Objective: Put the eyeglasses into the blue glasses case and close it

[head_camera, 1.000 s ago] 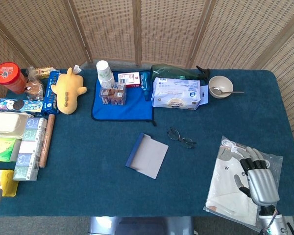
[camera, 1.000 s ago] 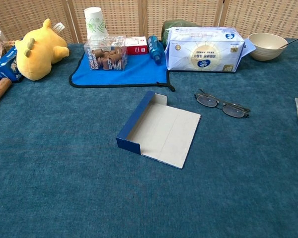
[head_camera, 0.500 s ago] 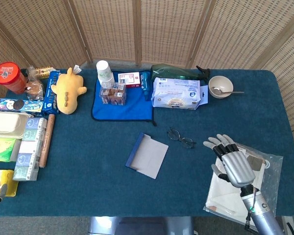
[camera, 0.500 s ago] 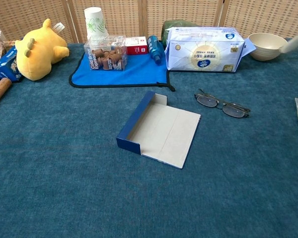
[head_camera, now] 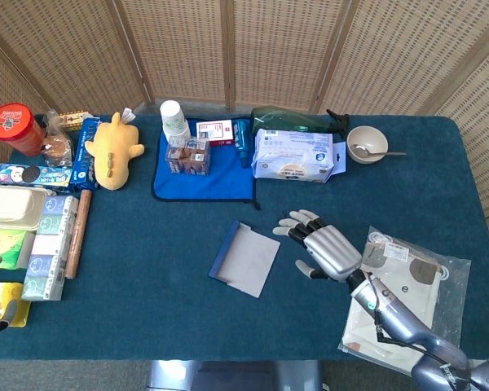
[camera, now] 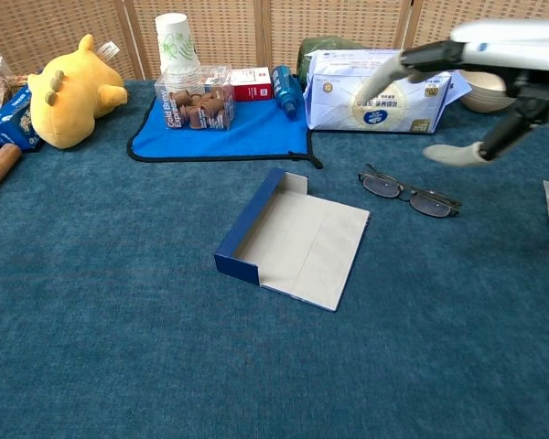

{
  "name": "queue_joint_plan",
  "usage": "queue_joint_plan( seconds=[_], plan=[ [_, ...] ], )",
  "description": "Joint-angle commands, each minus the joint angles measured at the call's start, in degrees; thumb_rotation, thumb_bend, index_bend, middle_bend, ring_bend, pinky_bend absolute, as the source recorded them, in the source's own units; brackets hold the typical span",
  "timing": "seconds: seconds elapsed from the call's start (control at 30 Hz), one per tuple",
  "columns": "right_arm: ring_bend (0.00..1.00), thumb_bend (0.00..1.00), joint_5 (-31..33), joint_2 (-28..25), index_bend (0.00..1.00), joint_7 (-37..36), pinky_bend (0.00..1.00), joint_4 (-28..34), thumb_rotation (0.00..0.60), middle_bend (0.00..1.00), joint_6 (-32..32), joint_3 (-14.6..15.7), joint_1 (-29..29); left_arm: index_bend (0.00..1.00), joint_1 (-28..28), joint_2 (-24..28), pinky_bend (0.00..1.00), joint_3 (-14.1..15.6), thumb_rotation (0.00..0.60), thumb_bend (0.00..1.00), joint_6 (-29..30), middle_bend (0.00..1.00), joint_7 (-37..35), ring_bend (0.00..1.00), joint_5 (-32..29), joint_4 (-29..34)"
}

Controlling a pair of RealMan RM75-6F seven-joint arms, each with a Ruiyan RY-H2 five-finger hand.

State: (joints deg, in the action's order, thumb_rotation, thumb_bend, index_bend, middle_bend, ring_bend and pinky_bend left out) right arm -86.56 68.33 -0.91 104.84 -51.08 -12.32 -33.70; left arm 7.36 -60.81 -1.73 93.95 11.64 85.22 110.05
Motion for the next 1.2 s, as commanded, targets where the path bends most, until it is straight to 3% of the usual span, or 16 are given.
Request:
queue_joint_plan(
  seconds=[0.03, 0.1, 0.27, 0.37, 0.73, 1.2],
  plan=[
    [0.10, 0.39, 0.33, 2.83, 0.19, -2.67, 0.11, -2.56, 0.598, 0.18, 4.39, -1.41, -4.81, 0.16, -0.75, -0.22, 0.00, -0.33, 0.600, 0.29, -0.96, 0.10, 0.80, 0.00, -0.62, 0.49],
    [0.10, 0.41, 0.44, 3.83, 0.18, -3.57, 0.11, -3.83, 0.559, 0.18, 6.10, -1.71, -6.85, 0.16, -1.07, -0.44, 0.00, -0.52, 0.600, 0.30, -1.27, 0.10, 1.16, 0.00, -1.00, 0.62],
    [0.12, 0.47, 1.53, 6.27, 0.16, -5.99, 0.11, -6.43, 0.352, 0.20, 11.05, -2.30, -12.09, 0.16, -1.71, -0.80, 0.00, -0.90, 0.600, 0.30, -1.99, 0.10, 1.80, 0.00, -2.19, 0.72],
    [0.12, 0.49, 2.55, 7.84, 0.16, -7.49, 0.11, -8.23, 0.301, 0.21, 13.79, -2.71, -14.97, 0.16, -2.05, -0.92, 0.00, -1.11, 0.600, 0.29, -2.39, 0.10, 1.94, 0.00, -2.86, 0.64],
    [0.12, 0.50, 6.96, 15.36, 0.17, -10.22, 0.11, -18.20, 0.274, 0.22, 22.75, -2.99, -24.76, 0.16, -2.79, -1.11, 0.00, -1.68, 0.600, 0.30, -3.52, 0.10, 1.14, 0.00, -5.76, -0.44],
    [0.17, 0.50, 9.59, 19.88, 0.23, -9.48, 0.12, -25.47, 0.256, 0.27, 25.61, -1.27, -29.56, 0.16, -3.06, -0.98, 0.00, -1.62, 0.600, 0.30, -3.61, 0.10, -0.43, 0.00, -6.30, -1.38]
  ],
)
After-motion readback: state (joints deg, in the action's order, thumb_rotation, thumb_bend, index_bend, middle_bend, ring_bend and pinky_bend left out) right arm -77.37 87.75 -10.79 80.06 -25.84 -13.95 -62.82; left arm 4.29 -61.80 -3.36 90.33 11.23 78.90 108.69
